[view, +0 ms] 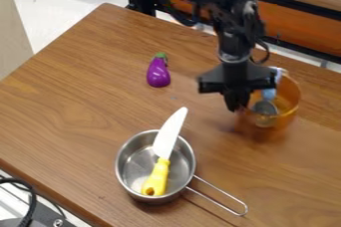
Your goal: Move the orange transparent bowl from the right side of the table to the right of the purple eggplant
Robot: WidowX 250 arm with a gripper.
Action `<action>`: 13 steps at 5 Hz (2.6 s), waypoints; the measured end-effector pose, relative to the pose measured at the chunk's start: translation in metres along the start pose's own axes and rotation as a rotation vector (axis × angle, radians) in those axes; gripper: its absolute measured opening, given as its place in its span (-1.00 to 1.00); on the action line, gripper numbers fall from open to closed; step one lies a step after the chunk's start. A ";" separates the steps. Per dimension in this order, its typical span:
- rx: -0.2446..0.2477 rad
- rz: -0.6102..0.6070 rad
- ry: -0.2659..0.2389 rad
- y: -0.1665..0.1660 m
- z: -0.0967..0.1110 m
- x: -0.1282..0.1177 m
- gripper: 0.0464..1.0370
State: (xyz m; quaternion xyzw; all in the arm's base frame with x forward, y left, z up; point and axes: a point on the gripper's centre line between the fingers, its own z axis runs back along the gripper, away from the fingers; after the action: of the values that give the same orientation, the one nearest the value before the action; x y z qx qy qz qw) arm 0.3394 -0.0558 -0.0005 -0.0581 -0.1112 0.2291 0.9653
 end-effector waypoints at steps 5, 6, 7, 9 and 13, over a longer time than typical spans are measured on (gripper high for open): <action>0.077 -0.181 0.074 0.060 -0.001 0.024 -0.97; 0.075 -0.195 0.073 0.065 -0.007 0.027 -0.97; 0.069 -0.203 0.075 0.071 -0.009 0.033 -0.97; 0.068 -0.211 0.067 0.079 -0.008 0.038 -0.95; 0.096 -0.193 0.090 0.081 -0.005 0.039 0.62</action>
State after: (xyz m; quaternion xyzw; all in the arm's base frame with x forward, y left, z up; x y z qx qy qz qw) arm 0.3395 0.0332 -0.0112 -0.0111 -0.0619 0.1375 0.9885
